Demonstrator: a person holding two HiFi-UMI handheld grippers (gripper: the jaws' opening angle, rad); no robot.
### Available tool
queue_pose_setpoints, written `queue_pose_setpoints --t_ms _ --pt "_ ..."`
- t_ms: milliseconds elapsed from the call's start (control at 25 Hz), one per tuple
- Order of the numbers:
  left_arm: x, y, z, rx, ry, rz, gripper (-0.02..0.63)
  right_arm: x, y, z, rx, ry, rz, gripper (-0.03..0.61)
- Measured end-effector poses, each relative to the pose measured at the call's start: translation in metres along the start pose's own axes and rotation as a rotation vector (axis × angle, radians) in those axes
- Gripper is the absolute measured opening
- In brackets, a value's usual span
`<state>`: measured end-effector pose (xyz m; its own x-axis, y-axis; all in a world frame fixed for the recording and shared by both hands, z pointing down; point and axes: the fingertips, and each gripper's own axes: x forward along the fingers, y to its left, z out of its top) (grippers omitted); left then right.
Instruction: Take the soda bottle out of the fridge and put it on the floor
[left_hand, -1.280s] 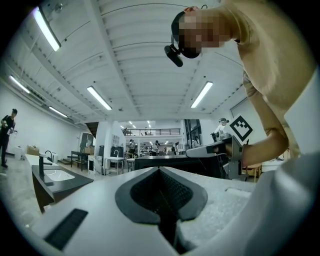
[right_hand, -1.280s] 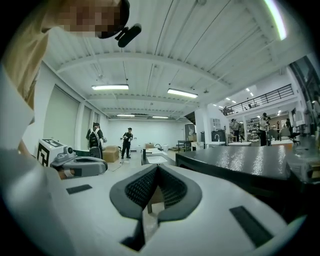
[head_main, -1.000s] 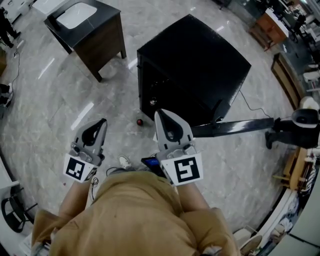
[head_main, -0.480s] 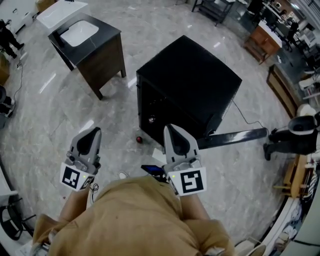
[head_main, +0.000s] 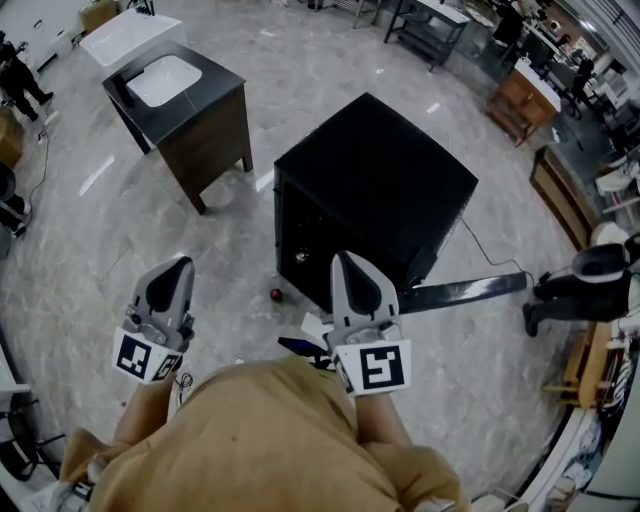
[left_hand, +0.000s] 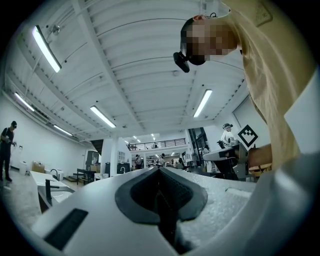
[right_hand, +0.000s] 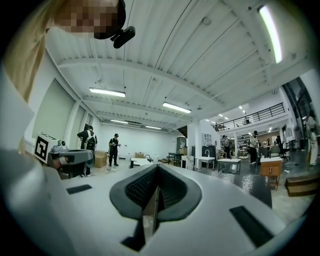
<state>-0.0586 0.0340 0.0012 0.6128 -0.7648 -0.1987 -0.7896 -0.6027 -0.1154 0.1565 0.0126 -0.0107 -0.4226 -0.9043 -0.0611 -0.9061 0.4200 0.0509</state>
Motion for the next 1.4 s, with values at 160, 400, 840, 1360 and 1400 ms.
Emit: queue_pose_setpoints --t_ms 160,400,840,1360,1400 --pt "0.005 0.001 0.01 0.003 -0.015 -0.006 -0.005 0.003 -0.001 0.009 -0.012 -0.002 -0.004 0.0" --pt "-0.003 0.005 0.022 0.01 -0.032 0.014 -0.005 0.001 -0.002 0.015 -0.016 -0.013 -0.011 0.0" --pt "-0.024 0.0 0.011 -0.016 0.02 0.047 -0.005 -0.012 -0.007 -0.008 0.004 0.035 -0.03 0.0" --pt "-0.029 0.0 0.004 -0.034 0.046 0.041 -0.006 -0.017 -0.001 -0.024 0.018 0.068 -0.049 0.0" --pt "-0.029 0.0 0.002 -0.036 0.05 0.044 -0.006 -0.017 0.0 -0.026 0.018 0.074 -0.045 0.0"
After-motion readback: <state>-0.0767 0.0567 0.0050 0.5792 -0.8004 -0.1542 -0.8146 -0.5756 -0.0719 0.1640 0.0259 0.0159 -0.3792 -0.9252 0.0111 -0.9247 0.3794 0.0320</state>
